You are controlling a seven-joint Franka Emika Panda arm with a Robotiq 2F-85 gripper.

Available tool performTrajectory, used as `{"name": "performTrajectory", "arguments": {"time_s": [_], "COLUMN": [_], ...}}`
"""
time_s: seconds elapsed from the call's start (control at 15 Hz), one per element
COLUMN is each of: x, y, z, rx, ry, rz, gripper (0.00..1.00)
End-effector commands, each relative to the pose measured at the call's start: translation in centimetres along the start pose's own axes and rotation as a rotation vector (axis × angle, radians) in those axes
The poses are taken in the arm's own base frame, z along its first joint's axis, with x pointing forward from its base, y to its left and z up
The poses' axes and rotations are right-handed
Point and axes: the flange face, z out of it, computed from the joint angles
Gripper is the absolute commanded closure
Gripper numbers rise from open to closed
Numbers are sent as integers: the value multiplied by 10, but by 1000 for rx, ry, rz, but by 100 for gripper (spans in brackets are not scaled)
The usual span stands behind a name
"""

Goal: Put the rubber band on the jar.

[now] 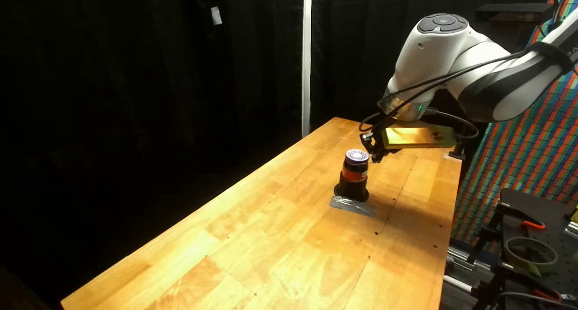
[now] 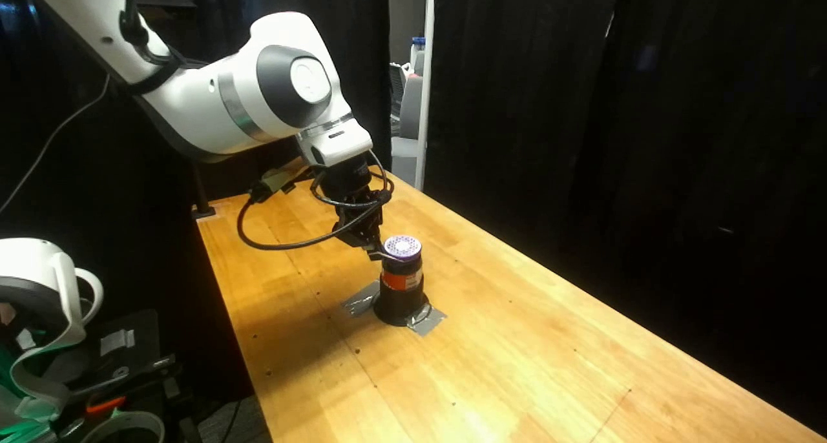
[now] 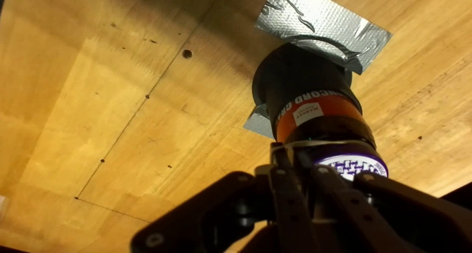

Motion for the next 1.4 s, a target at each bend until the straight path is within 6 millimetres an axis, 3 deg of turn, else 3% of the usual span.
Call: {"name": "performTrajectory", "arguments": {"time_s": [0.0,0.47,1.07,1.33], "x": [-8,-17,-29,-41], "y": [4,8,-5,-7], "z": [-4,4,0,2], "rx": [39,88,189,203], "ry": [52,130,192,226], "rz": [61,104,38,-75], "gripper": [89,90,89,89]}}
